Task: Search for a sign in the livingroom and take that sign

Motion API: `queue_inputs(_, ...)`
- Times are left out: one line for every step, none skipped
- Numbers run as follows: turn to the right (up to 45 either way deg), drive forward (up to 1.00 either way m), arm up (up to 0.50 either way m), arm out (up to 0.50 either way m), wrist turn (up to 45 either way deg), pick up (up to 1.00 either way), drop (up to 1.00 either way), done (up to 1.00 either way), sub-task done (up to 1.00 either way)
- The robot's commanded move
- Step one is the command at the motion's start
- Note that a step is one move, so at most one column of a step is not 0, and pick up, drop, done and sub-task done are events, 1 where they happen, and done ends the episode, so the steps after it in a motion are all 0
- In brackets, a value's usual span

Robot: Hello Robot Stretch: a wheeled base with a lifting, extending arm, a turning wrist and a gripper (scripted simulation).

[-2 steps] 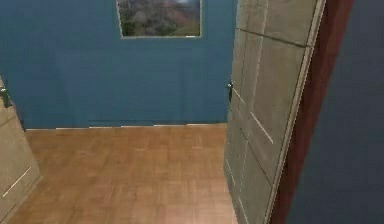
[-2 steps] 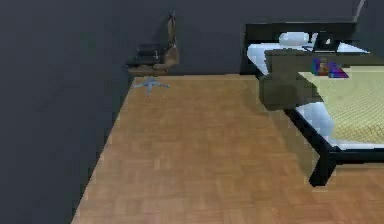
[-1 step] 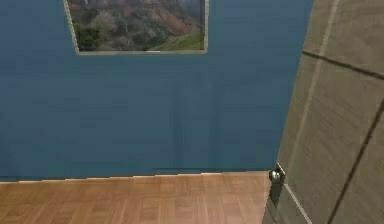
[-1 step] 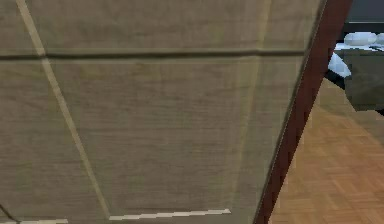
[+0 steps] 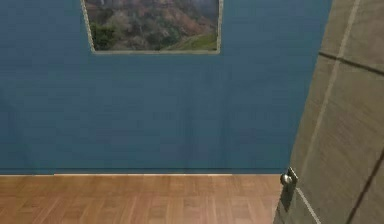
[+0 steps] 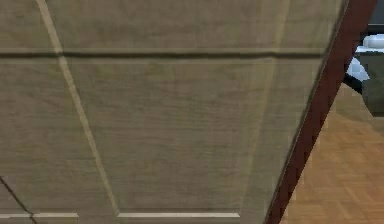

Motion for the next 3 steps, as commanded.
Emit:
queue_inputs(0.0, 0.75, 0.00, 0.00, 0.0, 0.00, 0.00, 0.00, 0.00)
queue_inputs(-45.0, 0.00, 0.00, 0.00, 0.0, 0.00, 0.00, 0.00, 0.00)
queue_inputs(-15.0, 0.00, 0.00, 0.00, 0.0, 0.00, 0.00, 0.00, 0.00)
